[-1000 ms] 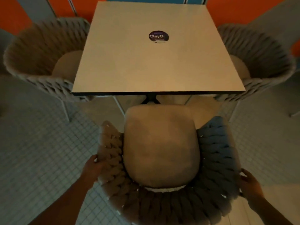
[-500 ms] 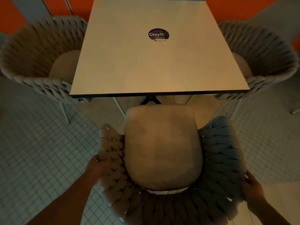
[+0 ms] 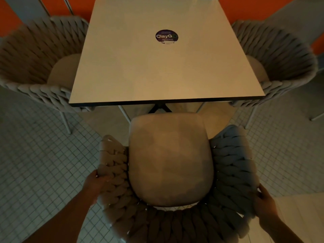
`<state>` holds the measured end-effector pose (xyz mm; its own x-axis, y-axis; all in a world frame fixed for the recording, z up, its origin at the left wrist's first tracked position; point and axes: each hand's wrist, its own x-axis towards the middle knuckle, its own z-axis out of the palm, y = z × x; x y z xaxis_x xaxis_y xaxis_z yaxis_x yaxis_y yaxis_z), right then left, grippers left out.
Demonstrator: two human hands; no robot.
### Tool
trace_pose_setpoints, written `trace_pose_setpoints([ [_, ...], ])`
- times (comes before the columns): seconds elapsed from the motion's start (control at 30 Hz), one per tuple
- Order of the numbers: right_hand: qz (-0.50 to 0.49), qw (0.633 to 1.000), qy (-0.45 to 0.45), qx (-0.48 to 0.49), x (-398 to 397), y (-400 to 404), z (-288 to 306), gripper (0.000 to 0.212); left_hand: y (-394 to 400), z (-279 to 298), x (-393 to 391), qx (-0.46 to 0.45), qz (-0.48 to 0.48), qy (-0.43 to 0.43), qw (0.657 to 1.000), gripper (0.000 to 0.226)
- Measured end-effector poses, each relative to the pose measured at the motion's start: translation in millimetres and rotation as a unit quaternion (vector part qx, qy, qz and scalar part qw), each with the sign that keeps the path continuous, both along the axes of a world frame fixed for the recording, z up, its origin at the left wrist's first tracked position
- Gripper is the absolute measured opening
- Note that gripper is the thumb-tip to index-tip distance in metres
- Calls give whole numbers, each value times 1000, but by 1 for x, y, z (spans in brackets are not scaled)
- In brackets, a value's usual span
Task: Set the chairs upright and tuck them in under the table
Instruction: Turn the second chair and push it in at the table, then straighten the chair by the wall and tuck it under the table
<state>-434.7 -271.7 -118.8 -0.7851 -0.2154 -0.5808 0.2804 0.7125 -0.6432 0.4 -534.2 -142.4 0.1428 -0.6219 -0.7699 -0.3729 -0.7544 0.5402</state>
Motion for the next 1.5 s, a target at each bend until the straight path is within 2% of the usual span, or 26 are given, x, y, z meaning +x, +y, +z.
trace_pose_setpoints([
  [0.4, -1, 1000, -8, -14, 3, 3, -6, 52, 1, -5, 3, 7, -4, 7, 1000, 51],
  [0.53, 23, 1000, 10, 10, 9, 1, -4, 43, -3, 7, 10, 11, -12, -8, 1000, 56],
  [0.6, 23, 996, 76, 47, 13, -2, -1, 56, -9, 18, 20, 2, -13, -18, 1000, 59],
  [0.67, 41, 982, 172, 59, 17, -12, 9, 60, -13, 35, 26, -21, -6, -9, 1000, 58],
  [0.73, 66, 975, 208, 36, 26, -29, 20, 54, -13, 57, 26, -42, 7, 9, 999, 55],
  [0.83, 140, 980, 142, 12, 53, -65, 28, 35, -8, 96, 34, -66, 28, 21, 997, 50],
  [0.97, 250, 968, -10, -29, 122, -123, 28, 36, -11, 129, 79, -102, 53, 39, 993, 47],
  [1.07, 271, 957, -74, -73, 182, -169, 32, 39, -26, 133, 125, -113, 74, 53, 989, 39],
  [1.17, 295, 948, -81, -87, 257, -223, 36, 38, -55, 127, 186, -111, 76, 62, 989, 48],
  [1.27, 324, 938, -20, -122, 345, -285, 36, 36, -90, 123, 263, -114, 82, 68, 988, 66],
  [1.33, 345, 927, -34, -142, 410, -332, 45, 39, -108, 127, 320, -112, 110, 62, 986, 71],
  [1.4, 343, 927, -67, -140, 465, -367, 57, 41, -123, 137, 369, -101, 128, 49, 985, 66],
  [1.5, 347, 918, -89, -168, 523, -414, 70, 39, -157, 154, 420, -85, 133, 60, 986, 38],
])
